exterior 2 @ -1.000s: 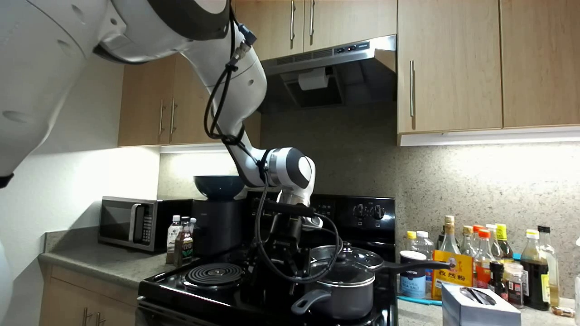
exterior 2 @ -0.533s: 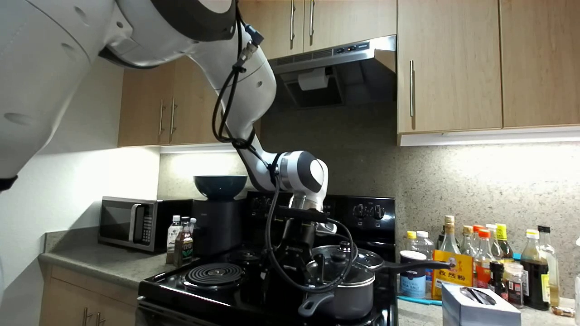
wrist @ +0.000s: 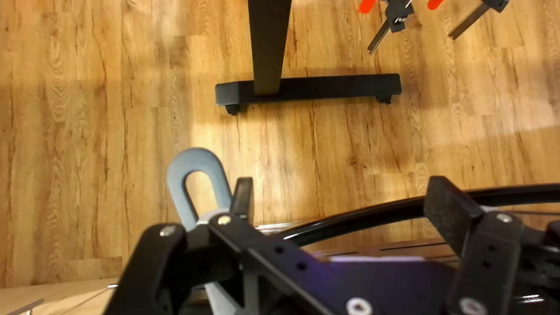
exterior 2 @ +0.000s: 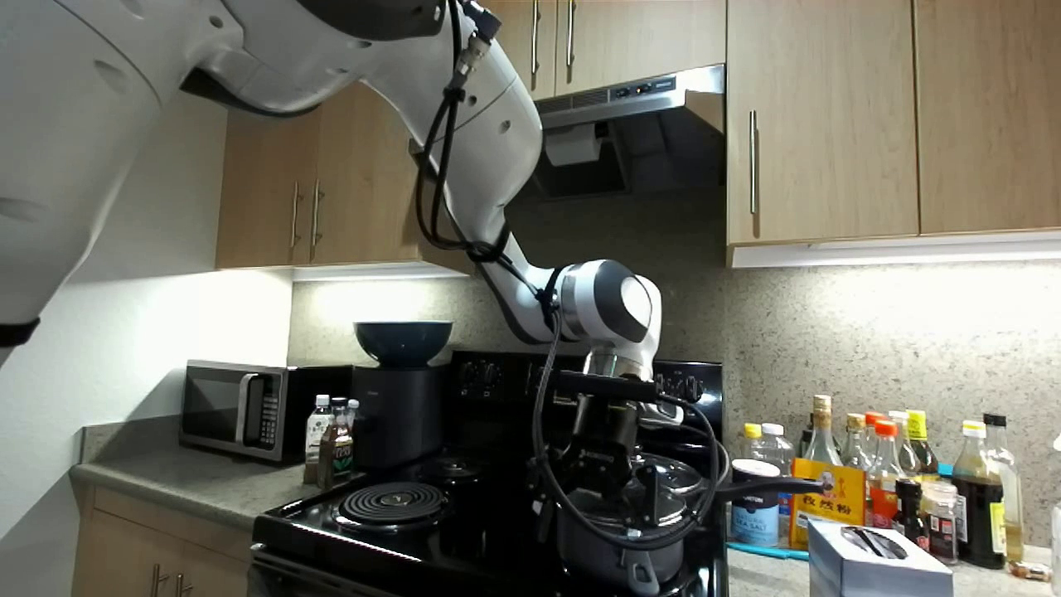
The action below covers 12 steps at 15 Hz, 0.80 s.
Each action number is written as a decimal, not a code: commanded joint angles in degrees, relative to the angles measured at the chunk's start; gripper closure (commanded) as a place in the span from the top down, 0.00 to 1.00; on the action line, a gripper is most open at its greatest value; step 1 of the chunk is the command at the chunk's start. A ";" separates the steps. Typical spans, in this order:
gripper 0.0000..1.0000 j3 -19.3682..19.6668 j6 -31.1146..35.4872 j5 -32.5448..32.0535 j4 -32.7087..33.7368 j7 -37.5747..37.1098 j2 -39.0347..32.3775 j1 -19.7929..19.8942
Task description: Twist the handle to the right
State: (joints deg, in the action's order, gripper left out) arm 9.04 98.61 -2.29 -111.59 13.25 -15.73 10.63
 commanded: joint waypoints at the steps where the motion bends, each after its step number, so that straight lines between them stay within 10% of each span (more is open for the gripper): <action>1: 1.00 1.42 3.71 -2.14 0.65 -2.79 0.98 1.25; 12: 1.00 1.97 6.17 -1.60 4.52 -3.18 -0.13 1.86</action>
State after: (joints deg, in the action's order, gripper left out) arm 11.56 104.90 -3.75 -107.18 10.15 -15.86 11.96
